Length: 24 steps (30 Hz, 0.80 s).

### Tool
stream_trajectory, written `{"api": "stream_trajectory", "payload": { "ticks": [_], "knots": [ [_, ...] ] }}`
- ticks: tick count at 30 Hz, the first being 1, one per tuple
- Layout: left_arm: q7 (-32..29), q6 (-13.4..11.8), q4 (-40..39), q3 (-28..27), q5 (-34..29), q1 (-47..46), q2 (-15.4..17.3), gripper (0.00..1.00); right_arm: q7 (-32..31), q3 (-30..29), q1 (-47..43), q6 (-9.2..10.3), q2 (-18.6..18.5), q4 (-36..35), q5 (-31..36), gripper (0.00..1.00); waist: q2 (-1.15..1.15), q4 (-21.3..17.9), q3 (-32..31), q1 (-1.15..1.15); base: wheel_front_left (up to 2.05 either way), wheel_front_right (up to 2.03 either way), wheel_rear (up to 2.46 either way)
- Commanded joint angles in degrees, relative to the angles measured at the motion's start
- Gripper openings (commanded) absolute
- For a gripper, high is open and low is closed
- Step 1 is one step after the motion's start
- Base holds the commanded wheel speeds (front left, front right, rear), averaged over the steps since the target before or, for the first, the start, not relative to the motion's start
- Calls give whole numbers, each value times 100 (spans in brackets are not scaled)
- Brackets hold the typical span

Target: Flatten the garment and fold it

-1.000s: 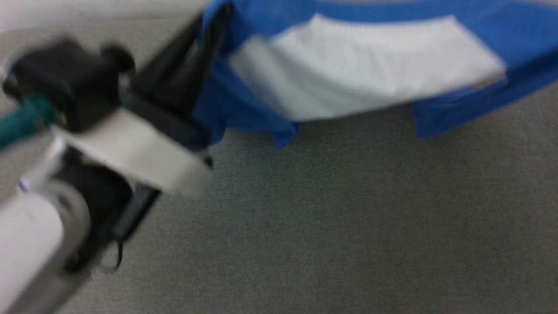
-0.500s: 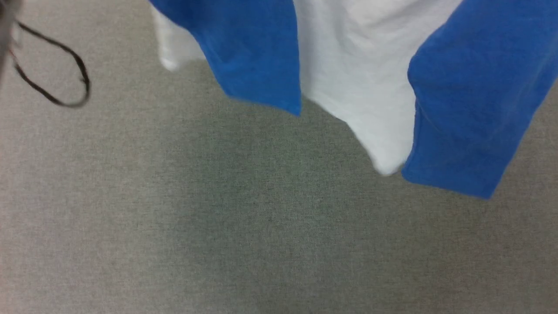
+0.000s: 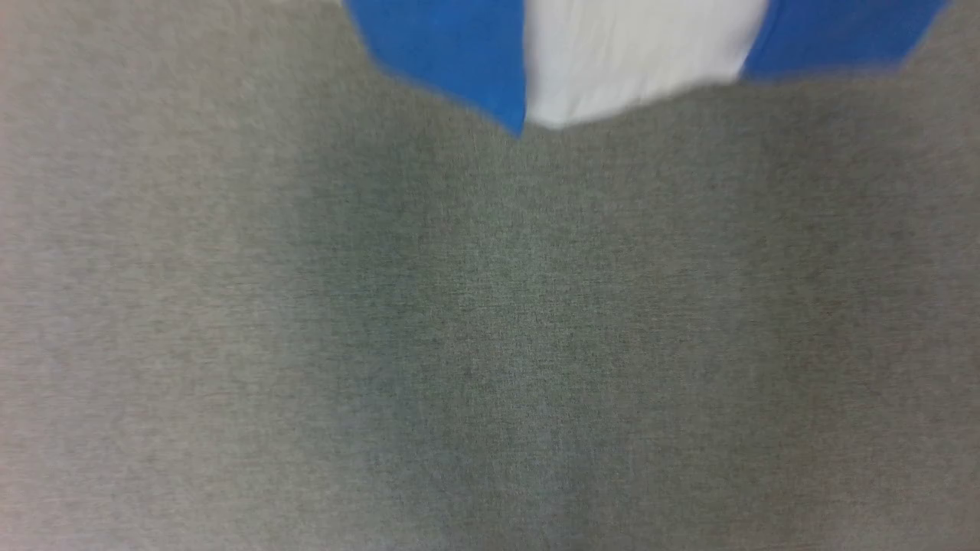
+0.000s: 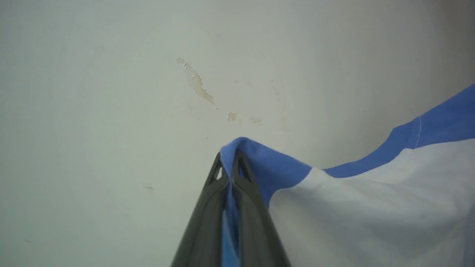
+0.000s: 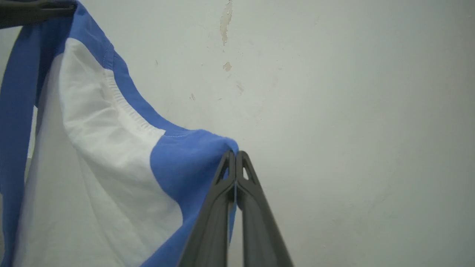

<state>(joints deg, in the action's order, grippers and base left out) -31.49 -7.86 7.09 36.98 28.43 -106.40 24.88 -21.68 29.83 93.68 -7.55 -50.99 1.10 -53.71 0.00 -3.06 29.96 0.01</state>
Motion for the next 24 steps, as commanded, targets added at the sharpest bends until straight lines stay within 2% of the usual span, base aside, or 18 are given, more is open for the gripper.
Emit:
{"api": "stream_trajectory", "payload": {
  "ticks": [1,5,10,12,17,21,24],
  "knots": [
    [350,-103,260,-10,-203,-276,-161,0,204,102,329,6,230,272,131,0,0,-164,769,-1,0,0,0],
    [1364,-333,803,-113,-598,-873,-552,0,602,332,954,6,507,768,464,0,0,-177,1003,-1,0,0,0],
    [2216,-176,1219,42,-935,-1368,-738,0,921,544,1371,6,409,1038,492,0,0,-157,1421,-1,0,0,0],
    [2395,-2,1237,90,-901,-1415,-755,0,1054,614,1447,6,226,1054,414,0,0,-142,1662,-1,0,0,0],
    [2579,608,917,423,-815,-1068,-488,0,1596,1056,1427,6,-380,894,240,0,0,-108,2194,-1,0,0,0],
    [2551,760,299,625,-628,-326,-231,0,2196,1495,1004,6,-888,523,-32,0,0,-73,2315,-1,0,0,0],
    [2367,603,-391,711,-388,373,-130,0,2626,1795,538,6,-1331,92,-268,0,0,-42,2240,-1,0,0,0]
  ]
}}
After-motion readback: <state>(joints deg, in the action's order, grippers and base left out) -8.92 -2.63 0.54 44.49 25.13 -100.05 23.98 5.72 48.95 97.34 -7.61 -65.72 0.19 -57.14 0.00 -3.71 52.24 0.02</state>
